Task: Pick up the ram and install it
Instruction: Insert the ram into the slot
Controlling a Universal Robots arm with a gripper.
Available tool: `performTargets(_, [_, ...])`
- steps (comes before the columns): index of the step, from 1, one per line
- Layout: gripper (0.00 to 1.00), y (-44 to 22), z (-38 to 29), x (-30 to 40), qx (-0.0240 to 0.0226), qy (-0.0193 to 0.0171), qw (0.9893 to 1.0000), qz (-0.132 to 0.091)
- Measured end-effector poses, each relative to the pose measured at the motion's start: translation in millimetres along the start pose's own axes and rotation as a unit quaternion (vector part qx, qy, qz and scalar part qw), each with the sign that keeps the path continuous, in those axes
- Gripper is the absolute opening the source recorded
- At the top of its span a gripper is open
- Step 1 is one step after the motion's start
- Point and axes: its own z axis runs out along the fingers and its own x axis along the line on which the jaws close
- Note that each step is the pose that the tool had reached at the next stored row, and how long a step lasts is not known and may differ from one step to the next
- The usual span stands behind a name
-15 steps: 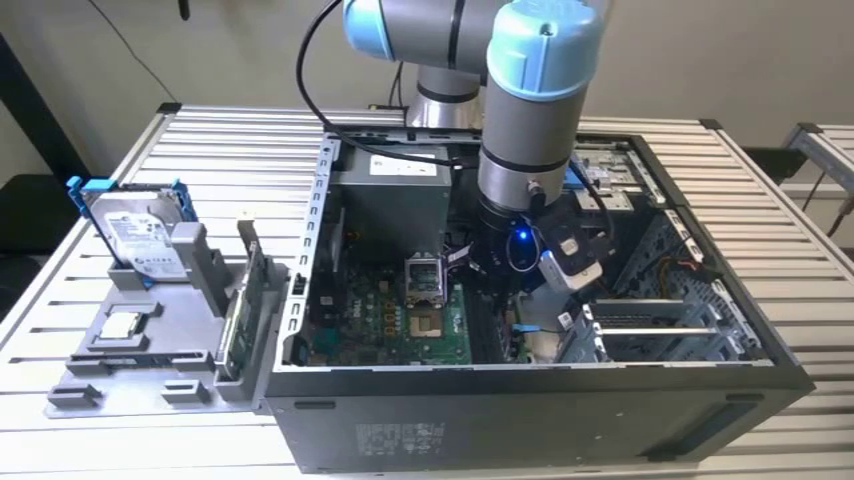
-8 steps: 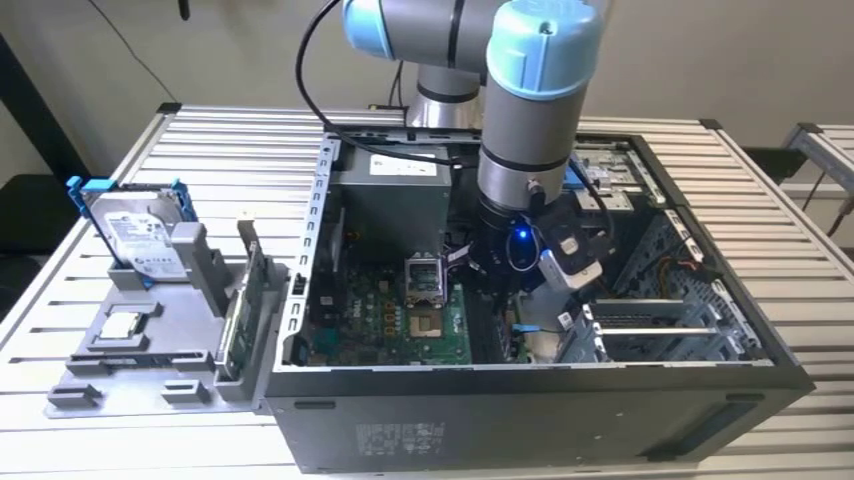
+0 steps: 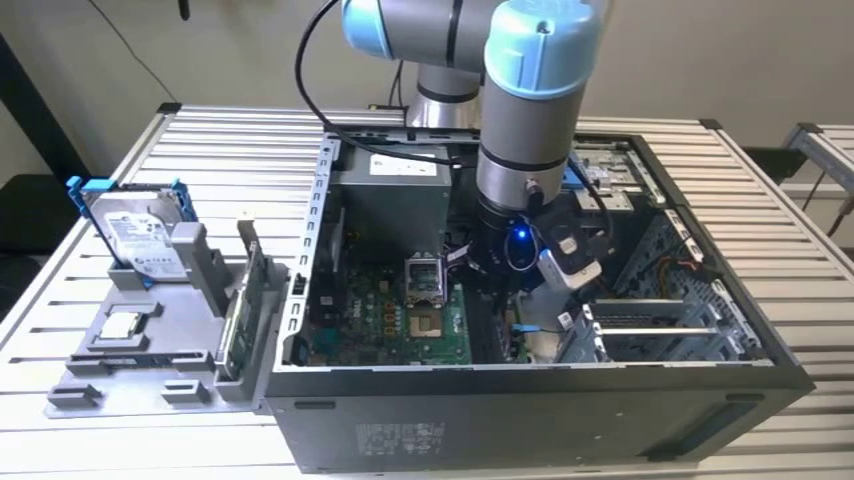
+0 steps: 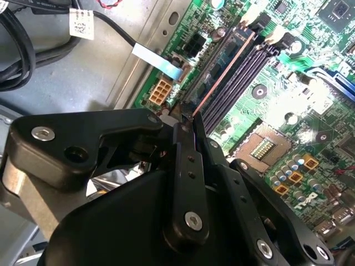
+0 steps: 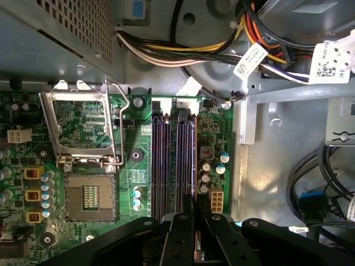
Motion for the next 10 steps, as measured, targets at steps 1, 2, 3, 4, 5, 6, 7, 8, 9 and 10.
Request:
performTargets(1, [0.15,-0.2,0.0,0.2,0.0000,-0.0001,1.0000,0.001])
performTargets(2, [0.15,-0.3,0.0,0.3,0.0001,-0.0002,1.0000,0.002])
performTargets(3, [0.15,-0.4,0.1,0.4,0.0002,-0.0002,1.0000,0.003])
performTargets(4, [0.15,-0.6,0.0,0.5,0.0004,-0.0001,1.0000,0.004])
performTargets(5, [0.15,-0.6,0.0,0.7,0.0005,-0.0001,1.0000,0.005])
performTargets(6, [0.15,-0.8,0.1,1.3,0.0007,0.0000,1.0000,0.008])
performTargets(7, [0.15,-0.8,0.2,1.6,0.0007,-0.0001,1.0000,0.009])
performTargets(8, [0.15,-0.8,0.3,1.6,0.0008,-0.0001,1.0000,0.010])
performTargets(9, [0.15,-0.8,0.5,1.6,0.0009,-0.0001,1.0000,0.010])
performTargets(10, [0.15,-0.7,1.1,1.6,0.0007,-0.0002,1.0000,0.010])
